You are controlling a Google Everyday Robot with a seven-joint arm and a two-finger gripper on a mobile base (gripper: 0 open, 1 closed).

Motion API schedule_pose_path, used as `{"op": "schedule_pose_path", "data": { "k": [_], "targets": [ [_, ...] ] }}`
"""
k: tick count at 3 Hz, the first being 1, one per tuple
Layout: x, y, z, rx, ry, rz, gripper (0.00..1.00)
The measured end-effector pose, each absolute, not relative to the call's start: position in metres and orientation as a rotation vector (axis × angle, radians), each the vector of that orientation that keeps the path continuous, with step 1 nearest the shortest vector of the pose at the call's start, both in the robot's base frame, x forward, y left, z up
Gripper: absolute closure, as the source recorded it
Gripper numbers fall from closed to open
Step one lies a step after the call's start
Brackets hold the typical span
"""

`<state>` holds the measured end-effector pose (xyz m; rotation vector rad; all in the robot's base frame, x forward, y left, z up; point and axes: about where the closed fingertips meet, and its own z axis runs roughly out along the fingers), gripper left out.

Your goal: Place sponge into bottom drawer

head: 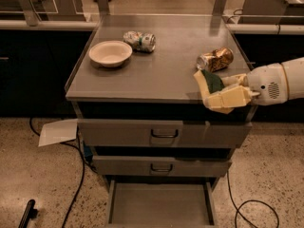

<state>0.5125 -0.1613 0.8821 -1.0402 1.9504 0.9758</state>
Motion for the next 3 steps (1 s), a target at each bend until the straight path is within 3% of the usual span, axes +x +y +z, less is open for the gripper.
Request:
{"op": "schedule_pose_path", "data": {
  "k": [1,3],
  "targets": [
    [0.503,-0.148,0.880,-1.097,1.948,1.007,1.00],
    [0.426,-0.130,0.850,-1.093,1.922,1.141,1.00]
  ]
}}
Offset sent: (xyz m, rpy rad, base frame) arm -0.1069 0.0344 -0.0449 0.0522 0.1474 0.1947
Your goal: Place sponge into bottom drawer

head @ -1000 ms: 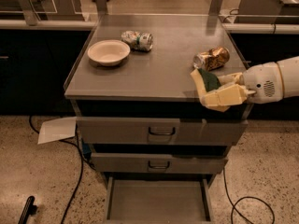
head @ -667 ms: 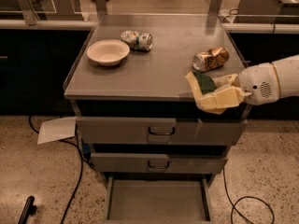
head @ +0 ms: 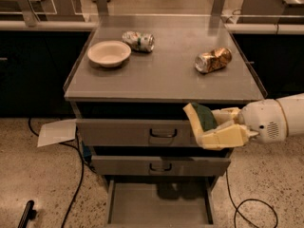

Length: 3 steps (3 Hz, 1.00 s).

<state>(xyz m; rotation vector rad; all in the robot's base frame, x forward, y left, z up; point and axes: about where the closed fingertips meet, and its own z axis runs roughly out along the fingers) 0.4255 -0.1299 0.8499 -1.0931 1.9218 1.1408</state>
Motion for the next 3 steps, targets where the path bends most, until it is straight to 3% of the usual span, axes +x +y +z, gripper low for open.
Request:
{"op": "schedule_pose_path", "data": {
  "k": [3],
  "targets": [
    [0.390,-0.139,0.758,-0.757,2.015,0.834,1.00]
  ]
}}
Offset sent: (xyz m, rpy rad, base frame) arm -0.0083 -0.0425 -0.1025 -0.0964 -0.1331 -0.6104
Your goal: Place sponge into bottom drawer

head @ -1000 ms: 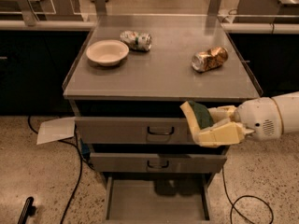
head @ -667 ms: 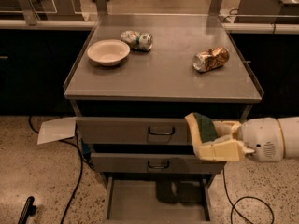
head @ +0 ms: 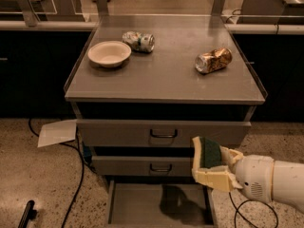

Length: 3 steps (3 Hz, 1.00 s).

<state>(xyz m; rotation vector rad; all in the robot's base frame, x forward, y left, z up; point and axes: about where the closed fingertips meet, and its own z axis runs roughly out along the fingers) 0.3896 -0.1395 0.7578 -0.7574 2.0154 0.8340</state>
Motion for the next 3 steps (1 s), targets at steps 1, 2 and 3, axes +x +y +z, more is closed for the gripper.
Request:
{"op": "schedule_pose_path", "data": {
  "k": [1,2,3],
  "targets": [
    [0.403,-0.149,0.752,-0.709,2.028,0.759,1.00],
    [0.403,-0.149,0.752,-0.709,2.028,0.759,1.00],
    [0.394,-0.140,0.699,-0.664,2.093,0.837,1.00]
  ]
}}
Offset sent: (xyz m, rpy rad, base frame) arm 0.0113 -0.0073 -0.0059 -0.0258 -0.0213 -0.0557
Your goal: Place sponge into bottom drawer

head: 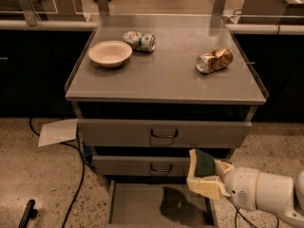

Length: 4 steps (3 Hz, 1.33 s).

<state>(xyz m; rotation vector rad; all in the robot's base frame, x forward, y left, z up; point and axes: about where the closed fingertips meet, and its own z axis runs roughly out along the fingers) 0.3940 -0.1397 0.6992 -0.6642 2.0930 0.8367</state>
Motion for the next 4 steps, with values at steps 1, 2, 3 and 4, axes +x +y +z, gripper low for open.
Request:
{"op": "schedule_pose_path", "data": {
  "k": [1,2,3,4],
  "targets": [
    [0.374,-0.133,0.615,-0.590,2.200,0.888,1.00],
    [0.363,-0.125,0.546,-0.518,2.272,0.897,1.00],
    [0.361,-0.114,0.492,-0.501,2.323,0.880,1.00],
    [0.363,-0.098,0.442,-0.523,2.386,0.866,1.00]
  ]
}}
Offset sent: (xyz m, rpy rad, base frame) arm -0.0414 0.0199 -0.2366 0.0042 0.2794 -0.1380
